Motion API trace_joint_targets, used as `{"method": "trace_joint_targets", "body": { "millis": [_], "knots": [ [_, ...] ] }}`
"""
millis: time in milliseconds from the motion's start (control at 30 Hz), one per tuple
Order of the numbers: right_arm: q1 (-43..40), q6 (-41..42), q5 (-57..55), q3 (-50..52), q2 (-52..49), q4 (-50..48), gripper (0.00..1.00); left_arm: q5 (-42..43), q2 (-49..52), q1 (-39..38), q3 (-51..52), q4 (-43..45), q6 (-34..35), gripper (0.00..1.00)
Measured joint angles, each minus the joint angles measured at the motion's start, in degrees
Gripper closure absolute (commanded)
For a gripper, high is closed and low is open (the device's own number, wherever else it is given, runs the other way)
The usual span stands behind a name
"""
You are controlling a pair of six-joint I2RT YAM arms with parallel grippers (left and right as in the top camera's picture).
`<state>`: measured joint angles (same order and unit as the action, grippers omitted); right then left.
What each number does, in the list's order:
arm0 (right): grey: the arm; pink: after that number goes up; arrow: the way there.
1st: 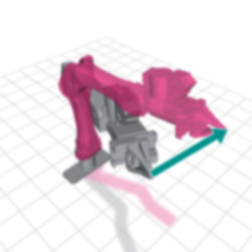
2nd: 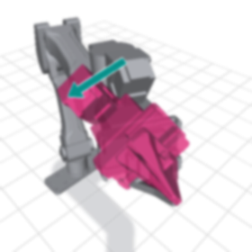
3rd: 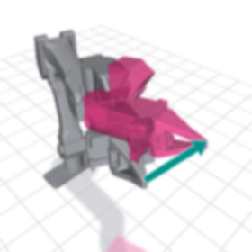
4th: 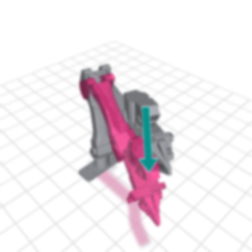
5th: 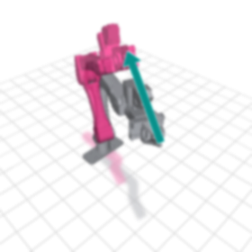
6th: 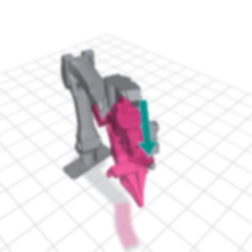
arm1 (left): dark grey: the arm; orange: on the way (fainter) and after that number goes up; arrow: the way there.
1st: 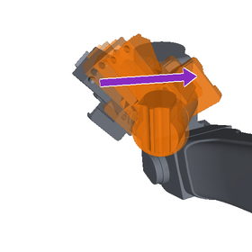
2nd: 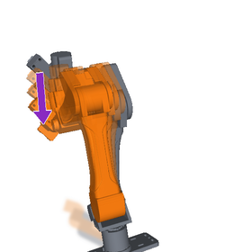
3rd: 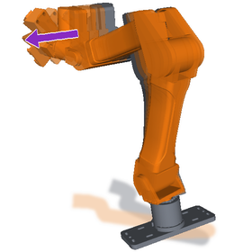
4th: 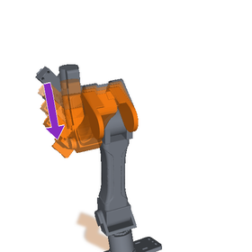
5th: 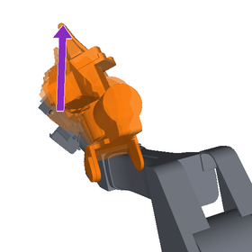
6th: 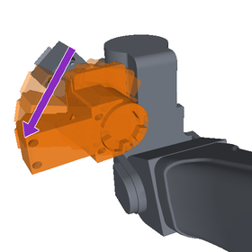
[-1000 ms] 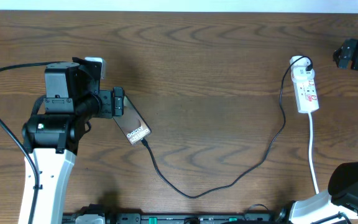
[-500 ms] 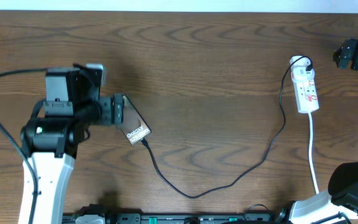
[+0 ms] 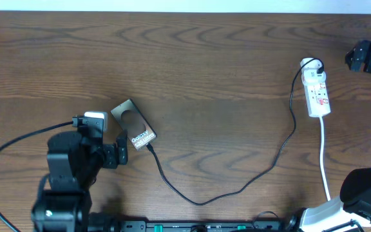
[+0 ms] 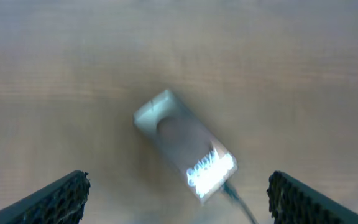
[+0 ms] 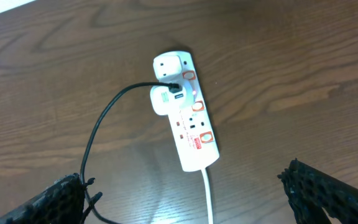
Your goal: Plug charger to phone and switch on socket
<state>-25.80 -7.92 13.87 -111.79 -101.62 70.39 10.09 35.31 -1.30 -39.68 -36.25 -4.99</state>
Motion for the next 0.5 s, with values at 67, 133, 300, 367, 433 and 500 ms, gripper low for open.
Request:
{"method": "trace_joint_targets", "body": {
  "millis": [67,133,300,367,433,500],
  "knots": [
    [0.0,0.0,0.0,0.0,0.0,0.0,0.01,0.0,-4.0,0.0,5.5,7.1,0.0,0.08],
    [0.0,0.0,0.0,0.0,0.0,0.0,0.01,0.0,-8.5,0.0,11.0,15.5,0.0,0.08],
    [0.0,0.0,0.0,0.0,0.0,0.0,0.01,0.0,-18.6,0.0,23.0,36.0,0.0,0.08],
    [0.0,0.0,0.0,0.0,0.0,0.0,0.01,0.0,-21.7,0.0,26.7,41.2,0.0,0.08],
    [0.0,0.0,0.0,0.0,0.0,0.0,0.01,0.0,-24.7,0.0,30.8,45.3,0.0,0.08],
    [0.0,0.0,0.0,0.0,0.0,0.0,0.01,0.0,-26.9,0.0,34.3,48.1,0.0,0.08]
  ]
}}
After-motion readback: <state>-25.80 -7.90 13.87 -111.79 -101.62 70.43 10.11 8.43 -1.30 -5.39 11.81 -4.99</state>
